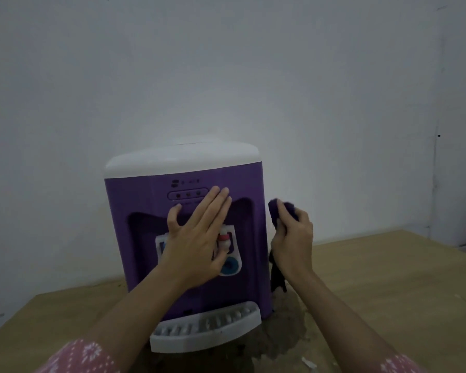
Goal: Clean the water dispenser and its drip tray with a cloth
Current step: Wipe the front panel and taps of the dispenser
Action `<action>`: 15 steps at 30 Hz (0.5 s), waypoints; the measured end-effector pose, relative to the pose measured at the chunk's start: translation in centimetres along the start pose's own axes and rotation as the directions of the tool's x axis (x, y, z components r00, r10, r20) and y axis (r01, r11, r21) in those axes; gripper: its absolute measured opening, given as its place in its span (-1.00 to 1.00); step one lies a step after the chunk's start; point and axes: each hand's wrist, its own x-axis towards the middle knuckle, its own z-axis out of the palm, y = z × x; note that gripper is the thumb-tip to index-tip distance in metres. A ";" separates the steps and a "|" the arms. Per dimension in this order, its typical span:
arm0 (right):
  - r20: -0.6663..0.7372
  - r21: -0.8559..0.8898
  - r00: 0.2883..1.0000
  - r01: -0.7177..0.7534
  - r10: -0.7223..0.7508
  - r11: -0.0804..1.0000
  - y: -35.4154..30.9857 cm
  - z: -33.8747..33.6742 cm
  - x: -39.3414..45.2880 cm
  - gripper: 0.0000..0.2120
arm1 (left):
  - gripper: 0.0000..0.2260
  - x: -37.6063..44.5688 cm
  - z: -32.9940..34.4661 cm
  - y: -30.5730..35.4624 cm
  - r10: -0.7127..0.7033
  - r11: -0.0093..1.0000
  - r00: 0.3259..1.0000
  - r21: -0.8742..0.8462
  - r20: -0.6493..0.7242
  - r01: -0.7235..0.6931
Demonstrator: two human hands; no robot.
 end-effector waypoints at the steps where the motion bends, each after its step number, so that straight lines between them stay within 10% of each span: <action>1: -0.048 0.032 0.999 0.025 -0.023 0.999 -0.9 0.2 0.7 -0.60 | -0.35 0.0 0.2 0.0 0.002 1.000 1.000 0.013 0.009 -0.002; 6: -0.059 0.017 0.972 0.231 -0.229 0.973 -3.8 2.0 2.3 -0.58 | -0.32 0.0 0.3 -0.2 0.015 0.999 1.000 0.031 0.001 -0.015; 15: 0.110 -0.007 0.994 0.001 0.000 1.000 3.0 0.1 -2.9 -0.60 | -0.28 -0.5 -0.2 0.2 0.017 1.000 1.000 -0.025 -0.002 -0.017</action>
